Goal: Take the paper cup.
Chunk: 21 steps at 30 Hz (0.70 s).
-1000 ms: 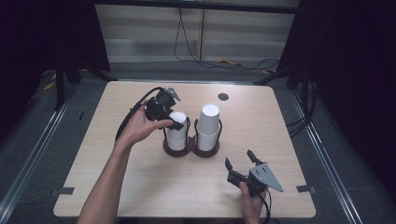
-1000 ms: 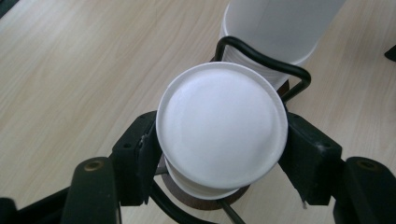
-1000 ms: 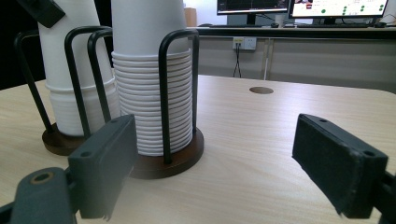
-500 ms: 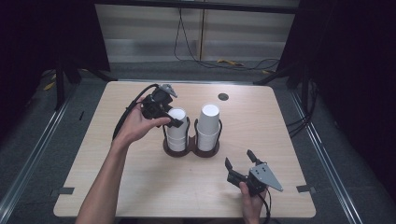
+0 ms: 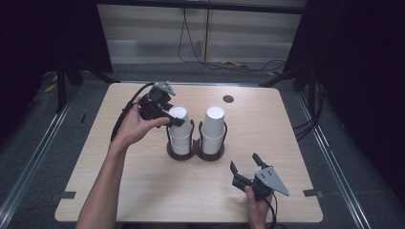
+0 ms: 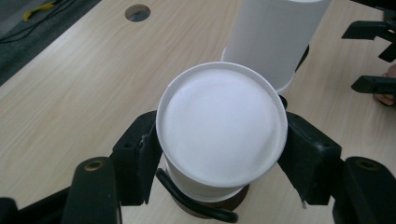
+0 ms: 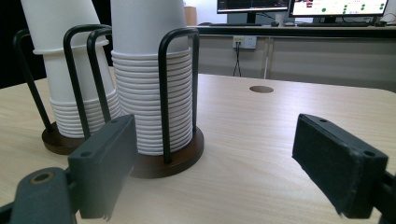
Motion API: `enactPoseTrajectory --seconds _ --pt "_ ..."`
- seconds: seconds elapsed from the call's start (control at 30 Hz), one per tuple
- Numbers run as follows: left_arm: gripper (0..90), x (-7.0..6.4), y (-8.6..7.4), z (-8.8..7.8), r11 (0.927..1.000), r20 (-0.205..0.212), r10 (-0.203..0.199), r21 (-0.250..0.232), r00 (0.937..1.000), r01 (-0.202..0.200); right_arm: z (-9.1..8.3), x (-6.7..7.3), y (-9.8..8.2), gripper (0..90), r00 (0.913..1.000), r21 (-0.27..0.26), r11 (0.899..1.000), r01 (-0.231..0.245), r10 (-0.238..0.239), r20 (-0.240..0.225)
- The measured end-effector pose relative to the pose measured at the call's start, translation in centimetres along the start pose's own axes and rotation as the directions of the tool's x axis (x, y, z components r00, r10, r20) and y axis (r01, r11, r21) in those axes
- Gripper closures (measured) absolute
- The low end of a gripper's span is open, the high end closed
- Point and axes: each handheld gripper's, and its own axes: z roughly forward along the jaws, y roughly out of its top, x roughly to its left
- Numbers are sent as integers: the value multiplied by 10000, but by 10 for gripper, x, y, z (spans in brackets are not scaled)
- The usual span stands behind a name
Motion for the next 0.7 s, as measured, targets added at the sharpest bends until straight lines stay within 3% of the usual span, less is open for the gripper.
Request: enactPoseTrajectory --seconds 0.47,0.67,0.7 --pt "347 -4 1 -13 9961 -145 -160 -875 9998 147 0 0 0 138 10000 -37 10000 32 -32 2" --pt "348 -6 4 -23 9928 -249 -74 -1198 9997 44 0 0 0 138 10000 -50 10000 49 -50 -26" --pt "348 -6 4 -26 9921 -362 71 -1249 9993 -115 0 0 0 138 10000 -48 10000 48 -48 -1"
